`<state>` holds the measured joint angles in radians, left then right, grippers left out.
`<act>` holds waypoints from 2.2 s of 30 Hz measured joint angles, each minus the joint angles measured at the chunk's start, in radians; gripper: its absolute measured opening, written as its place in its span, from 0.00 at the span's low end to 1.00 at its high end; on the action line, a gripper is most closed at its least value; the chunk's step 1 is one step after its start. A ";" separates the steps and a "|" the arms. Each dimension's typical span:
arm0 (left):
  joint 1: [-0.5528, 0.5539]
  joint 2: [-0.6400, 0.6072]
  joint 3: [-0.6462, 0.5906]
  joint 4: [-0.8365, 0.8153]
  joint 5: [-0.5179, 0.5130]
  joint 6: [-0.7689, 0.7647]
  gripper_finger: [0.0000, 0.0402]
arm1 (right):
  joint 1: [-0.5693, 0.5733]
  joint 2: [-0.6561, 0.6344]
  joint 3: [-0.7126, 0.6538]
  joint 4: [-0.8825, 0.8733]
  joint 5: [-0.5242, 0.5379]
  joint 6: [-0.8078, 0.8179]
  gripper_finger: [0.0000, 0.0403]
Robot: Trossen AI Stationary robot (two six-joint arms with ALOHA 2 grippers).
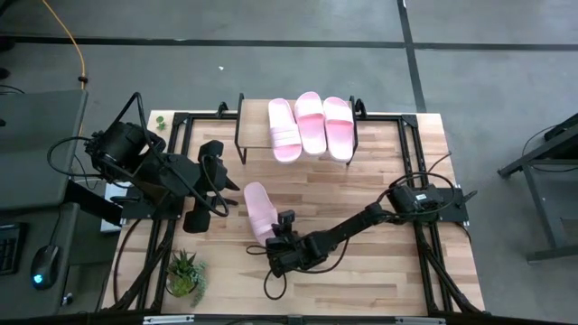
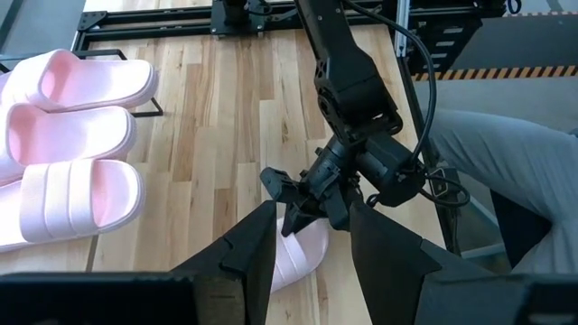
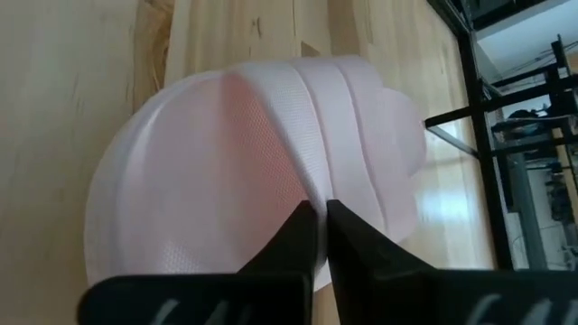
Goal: Pick and place slides into the shelf
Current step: Put the white slide on the shelf
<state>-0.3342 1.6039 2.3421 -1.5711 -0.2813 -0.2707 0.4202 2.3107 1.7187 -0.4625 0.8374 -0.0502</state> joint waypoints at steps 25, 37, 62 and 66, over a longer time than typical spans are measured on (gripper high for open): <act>0.000 0.000 0.000 0.000 0.000 0.000 0.31 | -0.001 -0.132 0.055 -0.140 0.149 -0.026 0.00; 0.000 0.000 0.000 0.000 0.000 0.000 0.32 | -0.001 -0.132 0.241 -0.318 0.252 -0.036 0.00; 0.000 0.000 0.000 0.000 0.000 0.014 0.32 | -0.172 -0.133 0.376 -0.425 0.335 -0.145 0.00; 0.000 0.000 0.000 0.000 0.000 0.015 0.32 | -0.207 -0.133 0.376 -0.386 0.308 -0.172 0.00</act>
<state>-0.3342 1.6039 2.3419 -1.5711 -0.2813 -0.2554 0.2135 2.1777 2.0945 -0.8489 1.1454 -0.2219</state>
